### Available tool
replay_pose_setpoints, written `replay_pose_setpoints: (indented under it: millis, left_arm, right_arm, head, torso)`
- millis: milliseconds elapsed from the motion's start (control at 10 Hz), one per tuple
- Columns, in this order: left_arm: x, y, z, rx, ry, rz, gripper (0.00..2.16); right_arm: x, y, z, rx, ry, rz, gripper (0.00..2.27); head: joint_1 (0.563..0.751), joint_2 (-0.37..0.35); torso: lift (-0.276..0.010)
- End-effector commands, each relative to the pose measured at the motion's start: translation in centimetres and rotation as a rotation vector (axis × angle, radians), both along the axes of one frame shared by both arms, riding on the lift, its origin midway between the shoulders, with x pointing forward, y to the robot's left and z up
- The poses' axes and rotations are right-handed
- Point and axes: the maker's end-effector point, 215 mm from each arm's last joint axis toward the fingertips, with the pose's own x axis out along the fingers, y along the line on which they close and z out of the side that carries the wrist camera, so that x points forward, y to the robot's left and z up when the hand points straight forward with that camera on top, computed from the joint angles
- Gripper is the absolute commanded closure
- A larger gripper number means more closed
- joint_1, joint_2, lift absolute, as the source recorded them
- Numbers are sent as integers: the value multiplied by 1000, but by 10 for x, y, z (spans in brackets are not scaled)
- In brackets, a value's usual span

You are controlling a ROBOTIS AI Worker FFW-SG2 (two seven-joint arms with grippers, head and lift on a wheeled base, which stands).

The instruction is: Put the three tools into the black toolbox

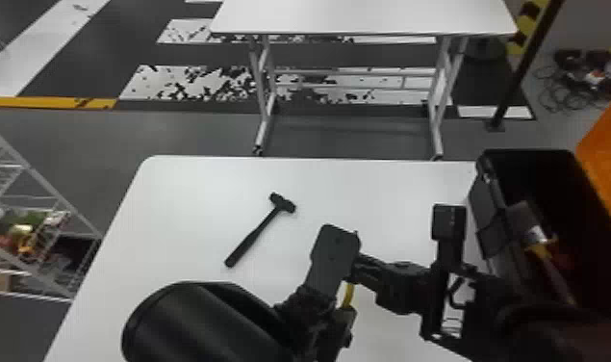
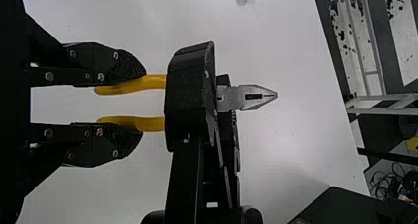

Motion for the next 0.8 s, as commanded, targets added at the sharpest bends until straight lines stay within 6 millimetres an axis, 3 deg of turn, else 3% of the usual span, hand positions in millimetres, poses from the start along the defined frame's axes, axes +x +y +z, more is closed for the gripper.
replay_pose_setpoints:
  millis: [0, 200, 300, 400, 500, 700]
  left_arm:
    - [-5, 2, -4, 9, 17, -1, 1612]
    - [-7, 2, -6, 8, 24, -1, 1598]
    - [-11, 0, -7, -5, 34, -4, 1369]
    - [-15, 2, -9, -9, 43, -4, 947]
    - [-17, 0, -5, -26, 39, -7, 113]
    - [-20, 3, 13, -70, 16, 14, -2]
  right_arm:
    - [-2, -2, 5, 0, -10, -4, 2246]
    - [-3, -8, 7, -1, -13, -18, 2246]
    - [-5, -11, 8, -2, -15, -25, 2246]
    - [-5, -17, 9, -5, -18, -38, 2246]
    - [-7, -23, 8, -8, -15, -50, 2246]
    - [-2, -42, 12, -24, -39, -95, 2246]
  head:
    - [695, 78]
    - [695, 75]
    - [695, 70]
    - [695, 63]
    - [695, 58]
    - [695, 34]
  torso:
    - [-51]
    - [-51]
    - [-51]
    - [-51]
    - [-51]
    - [-51]
